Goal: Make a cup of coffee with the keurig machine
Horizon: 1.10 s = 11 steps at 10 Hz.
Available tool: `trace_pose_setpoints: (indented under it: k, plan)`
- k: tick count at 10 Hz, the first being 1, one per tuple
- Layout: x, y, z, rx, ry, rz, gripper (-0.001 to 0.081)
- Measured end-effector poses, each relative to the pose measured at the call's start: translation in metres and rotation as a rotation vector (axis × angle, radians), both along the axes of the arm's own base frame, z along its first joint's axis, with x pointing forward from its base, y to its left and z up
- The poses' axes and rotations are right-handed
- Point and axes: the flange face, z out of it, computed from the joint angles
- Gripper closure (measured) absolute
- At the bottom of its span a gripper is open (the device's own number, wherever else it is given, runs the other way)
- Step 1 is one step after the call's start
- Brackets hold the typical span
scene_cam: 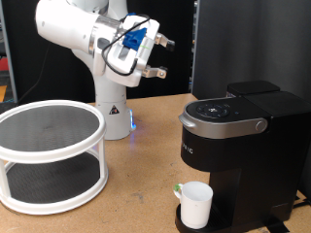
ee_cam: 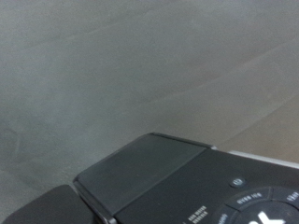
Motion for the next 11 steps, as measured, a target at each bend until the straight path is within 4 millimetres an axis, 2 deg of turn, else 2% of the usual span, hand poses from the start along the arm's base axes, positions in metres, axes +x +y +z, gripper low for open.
trace_pose_setpoints:
  k: [2, 6, 7, 9, 11]
  plan:
    - [0.005, 0.011, 0.01, -0.032, -0.038, 0.049, 0.0]
    - [0.021, 0.061, 0.043, -0.4, -0.111, 0.285, 0.0]
    - [0.023, 0.067, 0.049, -0.457, -0.113, 0.322, 0.0]
    - [0.023, 0.067, 0.047, -0.458, -0.109, 0.326, 0.0]
    - [0.024, 0.077, 0.053, -0.583, -0.117, 0.414, 0.0]
